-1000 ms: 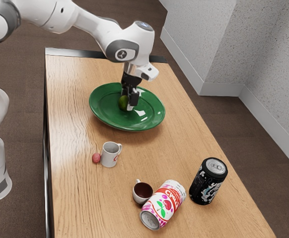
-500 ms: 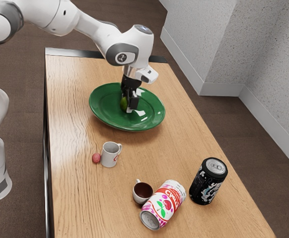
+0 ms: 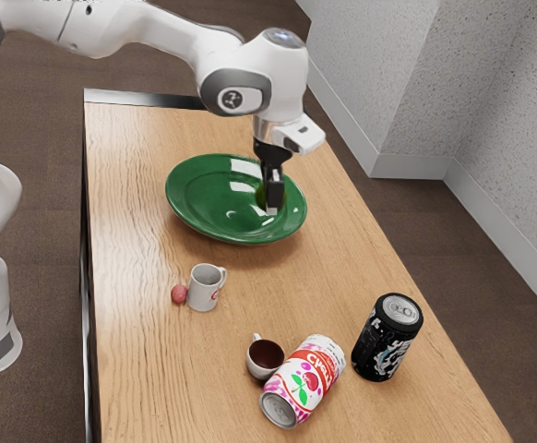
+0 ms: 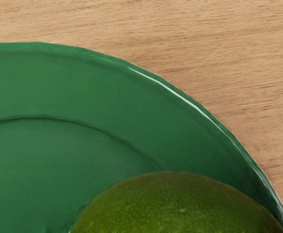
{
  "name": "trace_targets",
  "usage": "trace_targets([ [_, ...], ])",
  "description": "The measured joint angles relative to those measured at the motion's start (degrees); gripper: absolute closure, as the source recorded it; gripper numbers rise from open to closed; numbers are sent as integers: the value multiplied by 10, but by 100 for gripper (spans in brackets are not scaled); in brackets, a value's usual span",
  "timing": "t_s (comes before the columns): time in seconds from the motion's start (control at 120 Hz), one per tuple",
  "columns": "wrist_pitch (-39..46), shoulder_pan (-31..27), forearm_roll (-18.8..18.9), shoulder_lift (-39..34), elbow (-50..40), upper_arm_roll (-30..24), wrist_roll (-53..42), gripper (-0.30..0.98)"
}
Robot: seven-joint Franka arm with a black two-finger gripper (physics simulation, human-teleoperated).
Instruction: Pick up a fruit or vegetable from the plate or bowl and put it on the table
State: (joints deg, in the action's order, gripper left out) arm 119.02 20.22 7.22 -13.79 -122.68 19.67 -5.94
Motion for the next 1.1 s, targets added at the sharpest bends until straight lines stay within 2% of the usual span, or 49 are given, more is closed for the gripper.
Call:
trace_targets([
  [0.133, 0, 2, 4, 11, 13, -37, 7, 48],
  [0.425, 0, 72, 12, 52, 43, -44, 23, 53],
  [1.1, -1, 77, 5, 95, 76, -77, 36, 46],
])
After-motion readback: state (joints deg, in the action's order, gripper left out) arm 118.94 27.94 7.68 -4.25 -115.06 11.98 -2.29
